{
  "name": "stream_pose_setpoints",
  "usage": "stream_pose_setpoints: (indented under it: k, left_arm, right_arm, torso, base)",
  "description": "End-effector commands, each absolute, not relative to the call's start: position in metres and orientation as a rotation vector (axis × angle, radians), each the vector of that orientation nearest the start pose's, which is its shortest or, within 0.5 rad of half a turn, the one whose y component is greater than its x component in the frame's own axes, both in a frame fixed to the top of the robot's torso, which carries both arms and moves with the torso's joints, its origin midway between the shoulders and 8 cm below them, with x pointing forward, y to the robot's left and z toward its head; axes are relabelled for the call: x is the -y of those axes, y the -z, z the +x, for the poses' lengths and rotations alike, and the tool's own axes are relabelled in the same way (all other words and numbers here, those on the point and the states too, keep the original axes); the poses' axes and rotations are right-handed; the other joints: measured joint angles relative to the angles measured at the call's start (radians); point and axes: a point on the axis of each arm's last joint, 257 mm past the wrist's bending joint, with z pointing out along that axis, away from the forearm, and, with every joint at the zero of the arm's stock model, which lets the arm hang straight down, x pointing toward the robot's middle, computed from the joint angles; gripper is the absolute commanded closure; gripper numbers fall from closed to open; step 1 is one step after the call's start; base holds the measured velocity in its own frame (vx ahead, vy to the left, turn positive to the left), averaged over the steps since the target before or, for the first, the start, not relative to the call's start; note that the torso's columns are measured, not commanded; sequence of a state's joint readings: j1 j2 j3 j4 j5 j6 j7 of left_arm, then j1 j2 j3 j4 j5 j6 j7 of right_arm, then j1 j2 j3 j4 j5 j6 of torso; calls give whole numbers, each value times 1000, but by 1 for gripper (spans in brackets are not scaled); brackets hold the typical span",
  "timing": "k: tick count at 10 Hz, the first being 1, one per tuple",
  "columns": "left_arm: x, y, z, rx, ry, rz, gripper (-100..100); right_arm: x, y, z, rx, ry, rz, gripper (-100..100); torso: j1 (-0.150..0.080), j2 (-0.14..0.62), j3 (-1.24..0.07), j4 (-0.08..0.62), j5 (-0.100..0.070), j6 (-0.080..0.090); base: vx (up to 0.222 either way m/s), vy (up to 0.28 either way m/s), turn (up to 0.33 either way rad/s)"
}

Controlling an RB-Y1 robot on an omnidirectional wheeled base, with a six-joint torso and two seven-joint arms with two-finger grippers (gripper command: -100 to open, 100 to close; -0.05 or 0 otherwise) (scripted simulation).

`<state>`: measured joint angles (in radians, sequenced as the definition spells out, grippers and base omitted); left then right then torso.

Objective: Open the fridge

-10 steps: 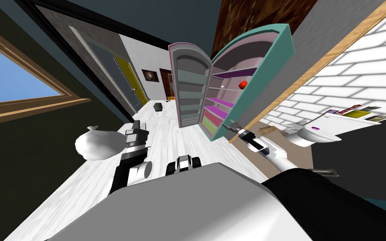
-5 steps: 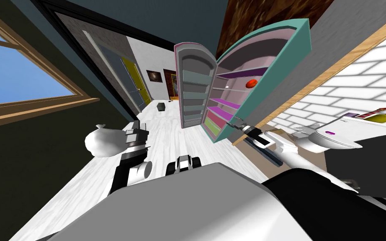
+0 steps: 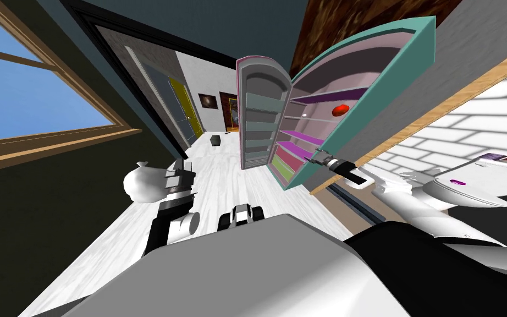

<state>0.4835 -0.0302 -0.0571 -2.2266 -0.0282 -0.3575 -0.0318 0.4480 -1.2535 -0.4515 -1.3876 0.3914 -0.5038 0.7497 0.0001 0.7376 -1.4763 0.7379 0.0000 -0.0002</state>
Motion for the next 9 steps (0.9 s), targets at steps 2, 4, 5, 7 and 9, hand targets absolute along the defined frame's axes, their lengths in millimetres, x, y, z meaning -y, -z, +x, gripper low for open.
stream_pose_setpoints:
  k: [2, 4, 5, 7, 9]
  left_arm:
    - [-262, 23, 380, -743, 1276, -799, 0]
    - [-262, 23, 380, -742, 1276, -799, 0]
    - [-262, 23, 380, -742, 1275, -799, 0]
    - [-262, 23, 380, -743, 1275, -799, 0]
    - [-262, 23, 380, -743, 1275, -799, 0]
  right_arm:
    - [642, 0, 431, -1524, 746, -801, -100]
    - [657, -21, 433, -1515, 826, -839, -100]
    - [671, -39, 434, -1505, 900, -870, -100]
    - [671, -41, 434, -1504, 903, -874, -100]
    - [693, -80, 435, -1480, 1040, -928, -100]
  torso:
    - [1, 0, 0, 0, 0, 0]
    - [0, 0, 0, 0, 0, 0]
    - [-1, 1, 1, 0, 0, 1]
    - [-1, 1, 0, 0, 0, 0]
    - [0, 1, 1, 0, 0, 0]
  base:
    - [51, 61, 73]
    - [46, 56, 72]
    - [53, 56, 106]
    - [33, 29, 15]
    - [40, 46, 107]
